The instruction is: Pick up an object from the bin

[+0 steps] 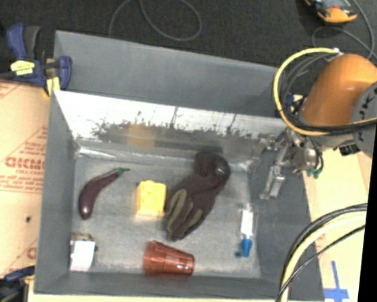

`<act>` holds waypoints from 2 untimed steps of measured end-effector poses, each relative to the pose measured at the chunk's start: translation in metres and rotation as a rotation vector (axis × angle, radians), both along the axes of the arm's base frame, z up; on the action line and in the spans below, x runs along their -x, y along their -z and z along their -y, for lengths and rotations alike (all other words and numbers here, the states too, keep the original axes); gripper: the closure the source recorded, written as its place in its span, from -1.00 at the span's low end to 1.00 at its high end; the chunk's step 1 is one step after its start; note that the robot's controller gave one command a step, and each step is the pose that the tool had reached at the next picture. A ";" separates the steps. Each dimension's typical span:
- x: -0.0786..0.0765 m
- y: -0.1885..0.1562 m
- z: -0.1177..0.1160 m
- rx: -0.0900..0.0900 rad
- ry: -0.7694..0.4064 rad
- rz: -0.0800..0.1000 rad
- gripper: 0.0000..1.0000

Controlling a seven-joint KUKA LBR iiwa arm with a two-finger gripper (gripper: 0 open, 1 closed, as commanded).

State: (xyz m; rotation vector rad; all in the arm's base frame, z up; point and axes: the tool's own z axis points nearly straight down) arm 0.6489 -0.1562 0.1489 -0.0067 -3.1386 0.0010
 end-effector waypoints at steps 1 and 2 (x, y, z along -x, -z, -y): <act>-0.001 -0.006 0.000 0.001 -0.002 0.007 -1.00; 0.003 0.022 -0.041 0.004 -0.028 0.011 -1.00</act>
Offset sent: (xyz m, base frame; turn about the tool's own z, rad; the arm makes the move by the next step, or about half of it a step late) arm -0.0121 0.1044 -0.0637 -0.0708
